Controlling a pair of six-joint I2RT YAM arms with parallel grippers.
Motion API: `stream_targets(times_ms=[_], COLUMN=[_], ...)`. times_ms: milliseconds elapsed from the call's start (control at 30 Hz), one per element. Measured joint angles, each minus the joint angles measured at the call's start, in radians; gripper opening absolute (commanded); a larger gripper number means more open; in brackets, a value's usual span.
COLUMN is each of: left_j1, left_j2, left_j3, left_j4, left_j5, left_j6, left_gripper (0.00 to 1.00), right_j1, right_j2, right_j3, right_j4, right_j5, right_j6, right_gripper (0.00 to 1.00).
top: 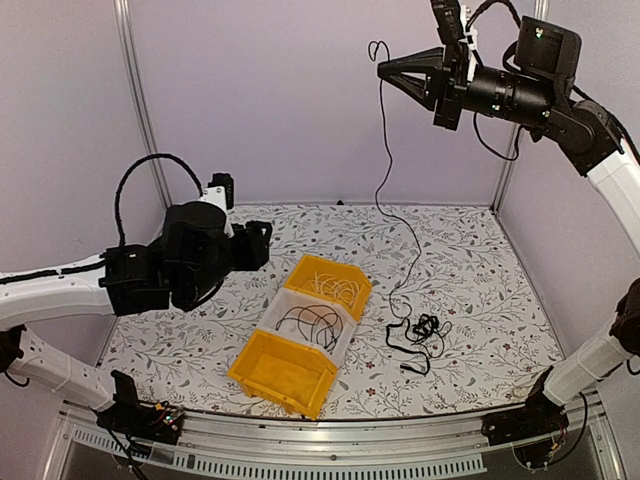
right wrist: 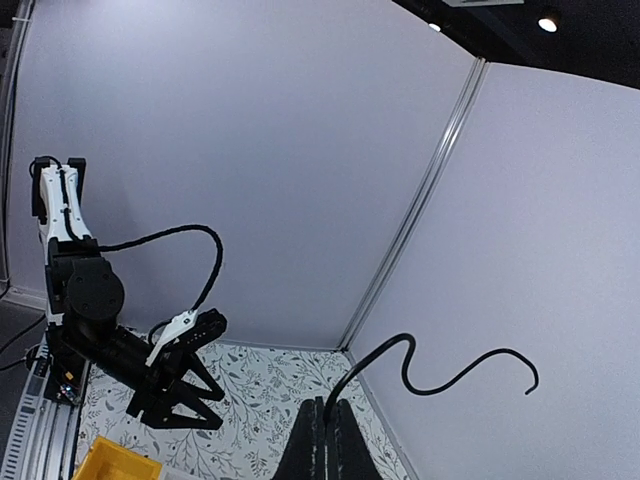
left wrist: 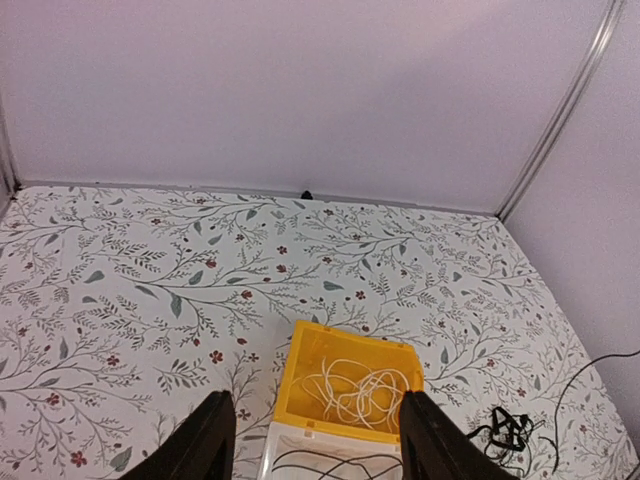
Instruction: Untangle the cables
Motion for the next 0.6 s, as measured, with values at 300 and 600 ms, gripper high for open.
stream_targets(times_ms=[300,600], left_j1=[0.004,0.005], left_j2=[-0.183,-0.311], left_j3=[-0.108,-0.156], left_j4=[-0.237,-0.335], left_j5=[-0.142,-0.204], left_j6=[-0.171,-0.262], left_gripper=[0.58,0.57], right_j1=[0.144,0.259], right_j2=[0.009,0.079], right_j3=[0.0,0.002], right_j4=[0.001,0.0], right_j5=[-0.016,-0.026], right_j6=[0.01,0.012], right_gripper=[0.0,0.0])
